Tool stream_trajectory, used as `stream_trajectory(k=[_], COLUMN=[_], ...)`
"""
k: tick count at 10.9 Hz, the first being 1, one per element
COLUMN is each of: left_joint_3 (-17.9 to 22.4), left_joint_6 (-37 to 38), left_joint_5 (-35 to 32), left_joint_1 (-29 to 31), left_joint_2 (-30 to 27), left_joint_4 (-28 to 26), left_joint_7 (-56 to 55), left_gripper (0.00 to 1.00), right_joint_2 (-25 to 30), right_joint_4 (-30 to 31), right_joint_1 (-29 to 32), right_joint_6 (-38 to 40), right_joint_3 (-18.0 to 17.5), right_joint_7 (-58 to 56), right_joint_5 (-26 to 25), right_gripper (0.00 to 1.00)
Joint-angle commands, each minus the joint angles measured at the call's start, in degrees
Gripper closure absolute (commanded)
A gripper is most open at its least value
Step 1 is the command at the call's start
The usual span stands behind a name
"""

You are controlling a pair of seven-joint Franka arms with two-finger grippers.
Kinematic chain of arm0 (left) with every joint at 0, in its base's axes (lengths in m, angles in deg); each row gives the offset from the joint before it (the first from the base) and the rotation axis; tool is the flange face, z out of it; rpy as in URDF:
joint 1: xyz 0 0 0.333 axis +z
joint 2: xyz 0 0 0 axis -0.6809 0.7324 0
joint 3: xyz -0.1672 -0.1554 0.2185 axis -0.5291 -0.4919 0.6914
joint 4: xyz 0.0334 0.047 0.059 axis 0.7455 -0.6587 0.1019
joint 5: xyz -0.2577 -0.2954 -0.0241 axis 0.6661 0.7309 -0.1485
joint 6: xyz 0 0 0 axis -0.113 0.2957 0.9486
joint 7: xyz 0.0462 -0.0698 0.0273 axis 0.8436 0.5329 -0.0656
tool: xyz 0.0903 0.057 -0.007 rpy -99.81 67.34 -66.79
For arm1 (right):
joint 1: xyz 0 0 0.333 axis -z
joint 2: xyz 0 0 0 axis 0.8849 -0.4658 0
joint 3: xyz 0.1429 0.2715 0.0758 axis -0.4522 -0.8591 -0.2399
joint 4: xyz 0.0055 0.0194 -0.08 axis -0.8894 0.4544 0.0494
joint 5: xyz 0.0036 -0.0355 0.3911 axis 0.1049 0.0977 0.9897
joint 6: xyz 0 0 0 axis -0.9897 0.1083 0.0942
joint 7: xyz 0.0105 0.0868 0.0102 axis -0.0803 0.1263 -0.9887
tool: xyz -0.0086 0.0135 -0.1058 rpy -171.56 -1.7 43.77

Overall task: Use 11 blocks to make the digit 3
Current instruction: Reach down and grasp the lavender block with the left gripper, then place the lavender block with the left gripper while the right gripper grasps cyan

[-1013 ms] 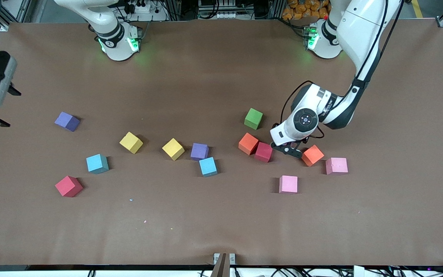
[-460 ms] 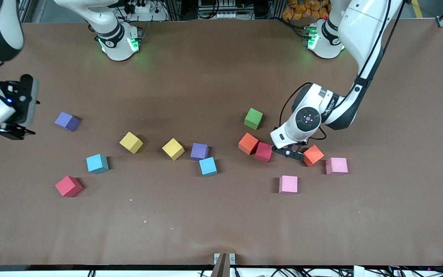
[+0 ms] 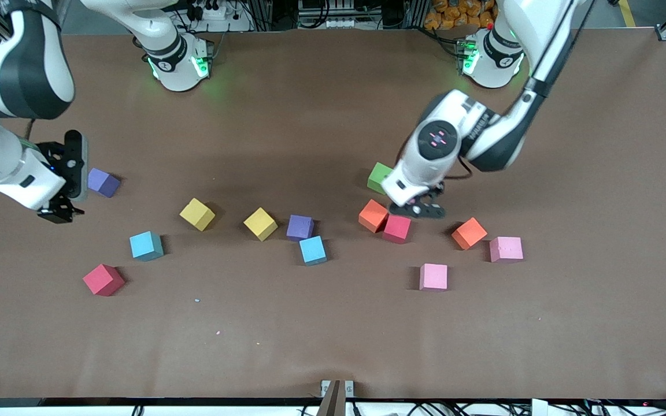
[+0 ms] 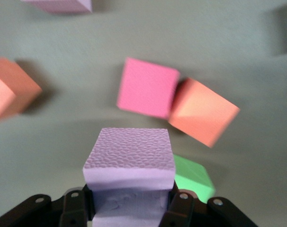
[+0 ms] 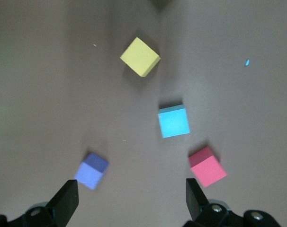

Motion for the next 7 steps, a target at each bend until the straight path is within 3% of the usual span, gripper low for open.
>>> stream_trajectory(k=[1,5,7], left_joint_3=[-4.2,-7.3,-7.3], left_joint_6=[2.2,1.7,-0.4], left_joint_5=[-1.2,-0.2,0.4], left_joint_1=[-0.9,-10.0,-15.3], left_joint_2=[0.0,1.2,5.3], left_joint_4=[0.0,0.2,4.1], left_joint_7=[-10.4,-26.2,-28.3], left_gripper=[0.73,0.73,0.74], right_joint_2=[0.8,-3.7,-7.0], right_joint_4=[8.5,14.0,16.2], right_joint_1=[0.2,0.9,1.7], right_joint_6=[-10.7,-23.2,-31.1], right_joint_3=[0.3,0.3,0.3], right_joint_7=[-4.6,-7.8,-10.6], right_joint_5=[0.7,0.6,0.6], right_gripper=[0.00,0.00,0.00])
